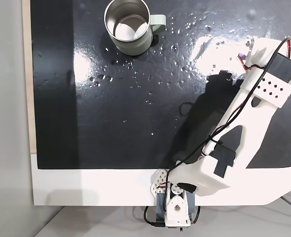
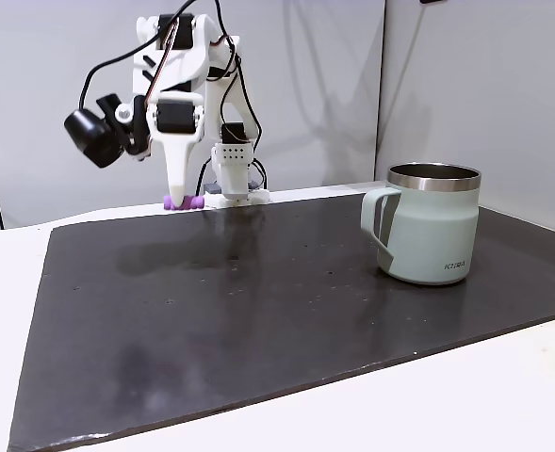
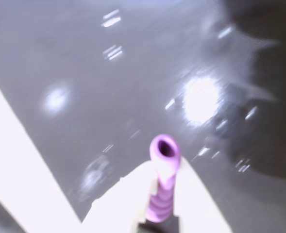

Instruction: Grasp a pengrip and put it in the cup.

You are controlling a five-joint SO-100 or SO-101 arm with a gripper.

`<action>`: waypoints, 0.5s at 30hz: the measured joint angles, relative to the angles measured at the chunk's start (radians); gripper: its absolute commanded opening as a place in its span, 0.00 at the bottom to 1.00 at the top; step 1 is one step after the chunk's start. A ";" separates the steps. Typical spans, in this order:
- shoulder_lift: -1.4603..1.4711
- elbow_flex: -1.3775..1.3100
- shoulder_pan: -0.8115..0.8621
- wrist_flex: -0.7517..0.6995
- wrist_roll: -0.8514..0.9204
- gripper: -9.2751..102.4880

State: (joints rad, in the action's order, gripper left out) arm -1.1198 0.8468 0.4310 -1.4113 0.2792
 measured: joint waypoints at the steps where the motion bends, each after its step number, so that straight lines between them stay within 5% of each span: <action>1: -0.017 -0.015 -0.014 -0.002 -0.009 0.08; 15: -0.101 -0.216 -0.324 0.028 -0.224 0.08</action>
State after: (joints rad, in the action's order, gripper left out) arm -1.2210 0.6305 0.1074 -1.3837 0.0552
